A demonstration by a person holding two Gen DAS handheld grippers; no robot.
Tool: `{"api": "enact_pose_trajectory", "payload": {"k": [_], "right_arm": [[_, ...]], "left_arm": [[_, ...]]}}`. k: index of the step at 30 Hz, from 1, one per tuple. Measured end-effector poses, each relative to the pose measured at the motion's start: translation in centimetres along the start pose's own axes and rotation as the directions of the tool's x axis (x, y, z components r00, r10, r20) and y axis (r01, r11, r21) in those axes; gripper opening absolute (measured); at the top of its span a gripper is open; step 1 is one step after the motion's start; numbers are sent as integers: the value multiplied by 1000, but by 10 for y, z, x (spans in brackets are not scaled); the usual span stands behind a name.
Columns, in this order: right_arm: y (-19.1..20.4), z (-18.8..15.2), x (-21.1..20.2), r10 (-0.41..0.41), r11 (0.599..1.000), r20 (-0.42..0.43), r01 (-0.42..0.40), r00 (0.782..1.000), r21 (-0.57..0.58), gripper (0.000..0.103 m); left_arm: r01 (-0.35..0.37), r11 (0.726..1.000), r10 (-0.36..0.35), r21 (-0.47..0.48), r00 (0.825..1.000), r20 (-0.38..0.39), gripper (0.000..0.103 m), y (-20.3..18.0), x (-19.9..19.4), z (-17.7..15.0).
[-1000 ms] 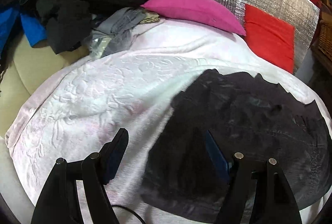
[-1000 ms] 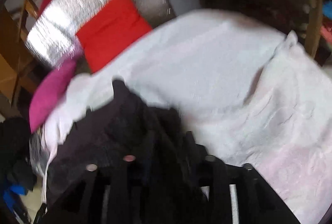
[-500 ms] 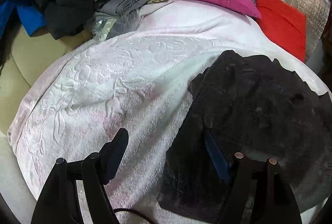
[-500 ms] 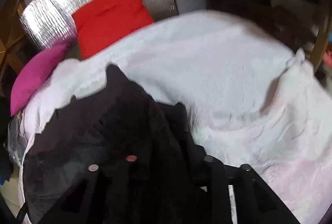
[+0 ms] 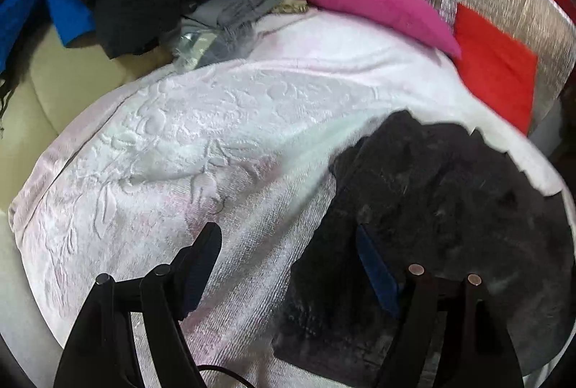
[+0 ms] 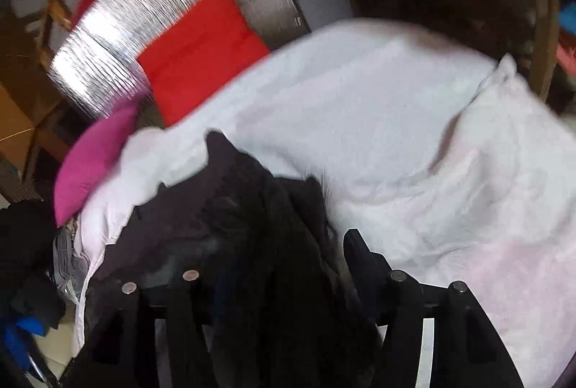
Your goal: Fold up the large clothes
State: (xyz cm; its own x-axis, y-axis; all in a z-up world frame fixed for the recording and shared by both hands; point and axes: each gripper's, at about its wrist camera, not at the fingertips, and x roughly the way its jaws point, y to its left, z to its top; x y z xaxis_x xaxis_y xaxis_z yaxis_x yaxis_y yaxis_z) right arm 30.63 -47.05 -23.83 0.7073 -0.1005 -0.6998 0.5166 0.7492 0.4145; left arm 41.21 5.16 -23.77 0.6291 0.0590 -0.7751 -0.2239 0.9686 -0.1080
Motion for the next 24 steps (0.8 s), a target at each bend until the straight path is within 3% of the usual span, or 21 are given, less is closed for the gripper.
{"api": "enact_pose_trajectory", "payload": {"k": [3,5,9,11,15,17,20,24], "right_arm": [[-8,-6,-28,50,999,28,-51,998,11,61],[-22,-7,-32,141,986,-24,-139,990,91,61],[-44,-22,-27,250,947,-117,-217,961,235,61],[-52,-38,-28,358,901,-150,-299,922,313,61],[-52,-64,-37,440,862,-173,-361,881,356,63],[-50,-74,-32,477,837,-190,-378,858,395,63],[-40,-93,-20,494,823,-219,-372,841,429,69],[-27,-106,-1,485,824,-254,-340,837,453,70]], "left_arm": [[39,999,-38,-19,999,38,77,5,-15,-4],[57,998,-57,-14,997,43,77,6,-20,-6],[98,994,-99,-44,995,-8,77,17,-25,-17],[160,983,-164,-91,986,-40,77,24,-28,-23],[235,958,-247,-164,967,-61,77,35,-38,-39],[290,934,-316,-211,943,-105,78,37,-37,-50],[315,916,-358,-247,921,-153,78,30,-33,-65],[337,910,-390,-244,895,-218,79,14,-20,-72]]}}
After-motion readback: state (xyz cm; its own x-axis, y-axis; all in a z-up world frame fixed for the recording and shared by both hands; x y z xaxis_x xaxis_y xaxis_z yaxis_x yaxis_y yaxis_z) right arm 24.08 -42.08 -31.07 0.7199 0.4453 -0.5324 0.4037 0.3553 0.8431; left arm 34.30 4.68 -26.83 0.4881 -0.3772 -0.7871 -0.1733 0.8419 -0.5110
